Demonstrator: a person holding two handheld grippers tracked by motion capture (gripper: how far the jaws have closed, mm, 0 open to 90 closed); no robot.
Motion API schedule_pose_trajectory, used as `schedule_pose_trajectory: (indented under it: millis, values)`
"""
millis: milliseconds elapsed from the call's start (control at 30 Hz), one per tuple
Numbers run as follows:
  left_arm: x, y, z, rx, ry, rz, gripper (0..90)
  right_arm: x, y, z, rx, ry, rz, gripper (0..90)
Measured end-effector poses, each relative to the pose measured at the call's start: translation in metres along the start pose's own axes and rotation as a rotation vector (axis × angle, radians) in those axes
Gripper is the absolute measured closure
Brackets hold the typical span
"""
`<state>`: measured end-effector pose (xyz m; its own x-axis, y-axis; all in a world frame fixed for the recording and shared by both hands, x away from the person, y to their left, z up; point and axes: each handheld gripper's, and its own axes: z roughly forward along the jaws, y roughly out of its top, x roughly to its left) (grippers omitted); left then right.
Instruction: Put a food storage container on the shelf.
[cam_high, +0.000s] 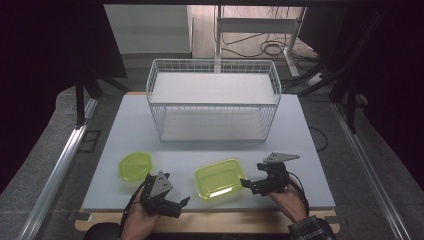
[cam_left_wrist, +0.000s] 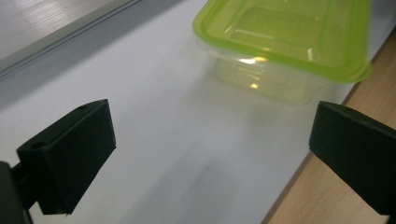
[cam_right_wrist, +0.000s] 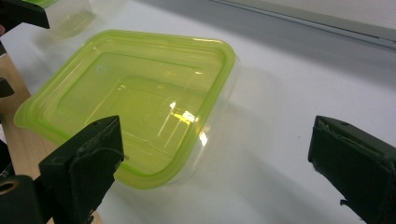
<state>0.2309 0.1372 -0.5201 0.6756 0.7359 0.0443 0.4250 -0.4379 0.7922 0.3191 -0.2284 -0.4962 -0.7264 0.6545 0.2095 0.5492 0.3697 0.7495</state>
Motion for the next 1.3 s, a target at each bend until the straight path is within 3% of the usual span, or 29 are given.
schedule_pose_trajectory:
  millis: [133, 233, 333, 700, 900, 1133, 1167, 1300]
  values:
    - [0.001, 0.000, 0.000, 0.001, 0.000, -0.005, 0.8, -0.002, 0.001, 0.002, 0.027, -0.010, 0.016, 3.4]
    - [0.000, 0.000, 0.001, 0.019, 0.023, 0.021, 1.3, -0.006, 0.004, 0.003, 0.043, -0.013, 0.066, 3.0]
    - [-0.002, -0.001, 0.002, 0.029, 0.049, 0.050, 1.3, -0.008, 0.006, 0.002, 0.053, -0.012, 0.083, 5.5]
    - [-0.001, -0.001, 0.002, 0.026, 0.057, 0.059, 1.6, -0.020, 0.021, 0.009, 0.062, 0.087, 0.174, 38.8]
    - [-0.001, 0.000, 0.001, 0.022, 0.046, 0.056, 1.6, -0.028, 0.026, 0.025, 0.097, 0.152, 0.249, 50.6]
    - [-0.001, 0.000, 0.001, 0.017, 0.040, 0.055, 1.6, -0.028, 0.027, 0.035, 0.140, 0.173, 0.296, 61.7]
    - [-0.001, 0.000, 0.001, 0.017, 0.039, 0.056, 1.6, -0.029, 0.028, 0.035, 0.148, 0.199, 0.332, 68.6]
    - [-0.001, 0.000, 0.001, 0.020, 0.038, 0.061, 1.6, -0.032, 0.028, 0.035, 0.153, 0.221, 0.377, 75.1]
